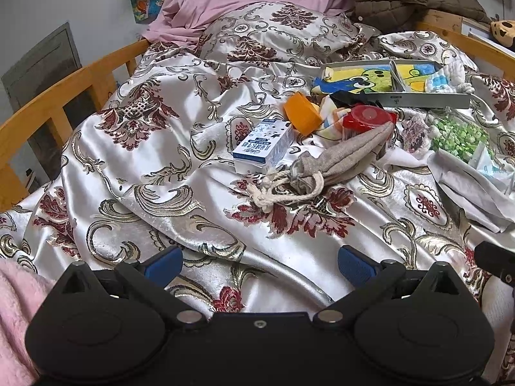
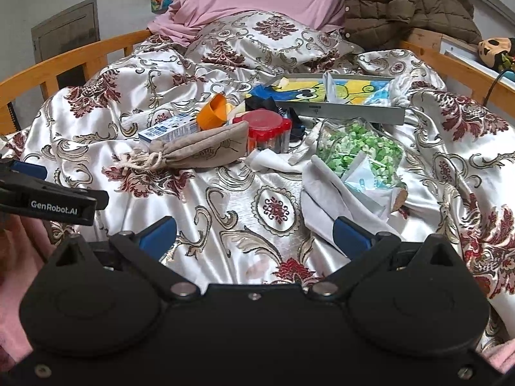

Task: Organize soft objects
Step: 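Withdraw both tools back above the bed, then grasp the beige drawstring bag with the left tool while the right tool grasps a white cloth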

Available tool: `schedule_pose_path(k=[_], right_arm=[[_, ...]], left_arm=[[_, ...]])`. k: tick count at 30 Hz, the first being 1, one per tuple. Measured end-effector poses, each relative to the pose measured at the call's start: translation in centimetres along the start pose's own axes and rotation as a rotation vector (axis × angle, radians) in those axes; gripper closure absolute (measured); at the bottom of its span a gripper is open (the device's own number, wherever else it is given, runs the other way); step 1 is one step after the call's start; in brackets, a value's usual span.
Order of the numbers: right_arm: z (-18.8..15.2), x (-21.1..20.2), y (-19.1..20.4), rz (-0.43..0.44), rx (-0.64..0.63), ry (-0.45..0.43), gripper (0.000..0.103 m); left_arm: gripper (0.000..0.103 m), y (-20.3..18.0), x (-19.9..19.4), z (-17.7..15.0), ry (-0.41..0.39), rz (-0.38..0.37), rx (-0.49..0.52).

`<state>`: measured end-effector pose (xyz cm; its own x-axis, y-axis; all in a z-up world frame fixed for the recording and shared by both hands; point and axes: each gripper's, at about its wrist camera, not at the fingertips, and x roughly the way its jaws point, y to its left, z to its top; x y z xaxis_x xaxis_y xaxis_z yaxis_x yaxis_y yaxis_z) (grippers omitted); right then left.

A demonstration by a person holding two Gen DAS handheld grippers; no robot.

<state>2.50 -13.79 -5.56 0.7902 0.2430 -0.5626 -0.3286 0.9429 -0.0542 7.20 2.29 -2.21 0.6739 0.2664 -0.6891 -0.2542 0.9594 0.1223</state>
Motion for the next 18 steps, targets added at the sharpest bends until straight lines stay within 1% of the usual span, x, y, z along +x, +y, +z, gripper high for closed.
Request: schedule_pose_path(k=[4,7,11,15,18], right_arm=[[0.5,1.1,0.1,0.016,-0.016,0.009,0.001],[1.0,1.9,-0.1,0.027,-0.036,0.003,0.001],[1.7,3.0,0.1,0.020,-0.096,-0.033,0.001],[2.6,4.6,0.1,-0.015,-0.177,-0.069,0.001],[3.2,6.0,-0.2,-0.031,-0.212,-0.067,0.001]], left_arm=[[0.001,0.0,0.7,0.8,0.023,-0.019,0.008],[0.001,-0.2,1.1,1.4,0.016,-0.035,0.034],[0.001,-0.7,1.6,2.6,-0.022,-0.055,0.076],[0.001,-1.6,2.6,3.8,-0.055,-0.073,0.134],[0.001,-2.3,3.7,4.8,-0.068,-0.091,0.166]])
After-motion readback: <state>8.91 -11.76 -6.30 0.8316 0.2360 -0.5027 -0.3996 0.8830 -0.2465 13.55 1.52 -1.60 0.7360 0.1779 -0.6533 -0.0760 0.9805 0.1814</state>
